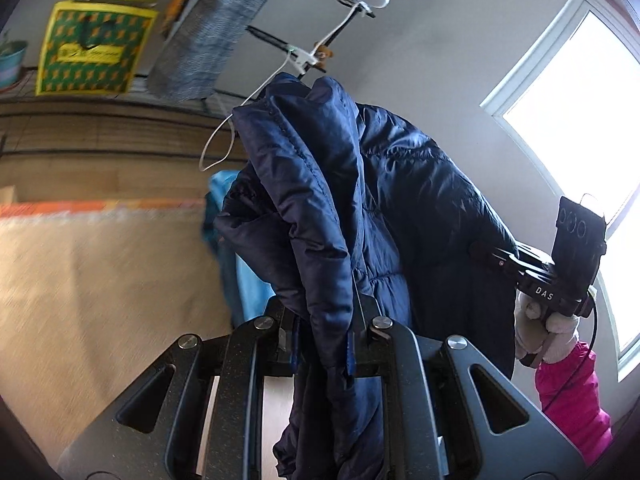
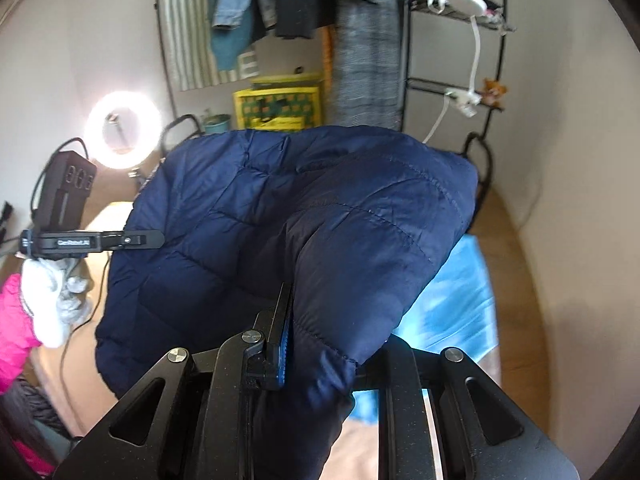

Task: Fold large clothes
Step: 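Lift the folded jacket with the left tool and carry it to the shirt pile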

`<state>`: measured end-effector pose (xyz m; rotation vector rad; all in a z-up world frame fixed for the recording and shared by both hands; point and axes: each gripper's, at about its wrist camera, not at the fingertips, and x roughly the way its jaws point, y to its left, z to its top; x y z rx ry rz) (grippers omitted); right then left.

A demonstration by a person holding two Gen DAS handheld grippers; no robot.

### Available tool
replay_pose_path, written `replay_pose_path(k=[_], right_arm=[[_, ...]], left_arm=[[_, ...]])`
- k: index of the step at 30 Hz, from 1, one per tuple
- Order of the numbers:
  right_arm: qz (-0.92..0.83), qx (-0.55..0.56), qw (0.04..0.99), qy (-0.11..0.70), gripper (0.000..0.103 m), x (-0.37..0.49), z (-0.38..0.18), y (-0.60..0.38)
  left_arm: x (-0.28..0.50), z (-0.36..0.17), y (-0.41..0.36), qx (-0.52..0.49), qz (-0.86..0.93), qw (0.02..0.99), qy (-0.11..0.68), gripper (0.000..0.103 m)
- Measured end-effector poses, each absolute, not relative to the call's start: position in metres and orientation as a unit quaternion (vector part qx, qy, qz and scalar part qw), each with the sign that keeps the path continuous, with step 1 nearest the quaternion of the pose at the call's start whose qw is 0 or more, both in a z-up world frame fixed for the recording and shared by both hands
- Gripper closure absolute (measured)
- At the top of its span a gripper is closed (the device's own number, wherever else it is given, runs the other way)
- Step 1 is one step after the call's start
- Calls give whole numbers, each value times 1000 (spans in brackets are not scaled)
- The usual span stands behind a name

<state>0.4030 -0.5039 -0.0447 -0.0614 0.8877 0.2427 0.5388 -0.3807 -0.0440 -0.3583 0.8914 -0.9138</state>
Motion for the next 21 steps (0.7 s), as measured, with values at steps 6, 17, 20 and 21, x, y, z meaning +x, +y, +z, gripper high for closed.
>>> replay_pose_path(k=[6, 17, 20, 21], right_arm=[[95, -47, 908, 405, 86, 441, -54, -546], [44, -72, 898, 432, 84, 510, -120, -558], [1, -52, 883, 466, 77, 525, -140, -574], [-1, -37, 881, 471, 74, 525, -141, -579]], left_arm=[[566, -56, -434, -161, -425, 794, 405, 89], [604, -121, -457, -164, -365, 813, 423, 89], [607, -132, -454, -170, -358, 811, 431, 89], [607, -133, -455, -169, -359, 810, 432, 89]])
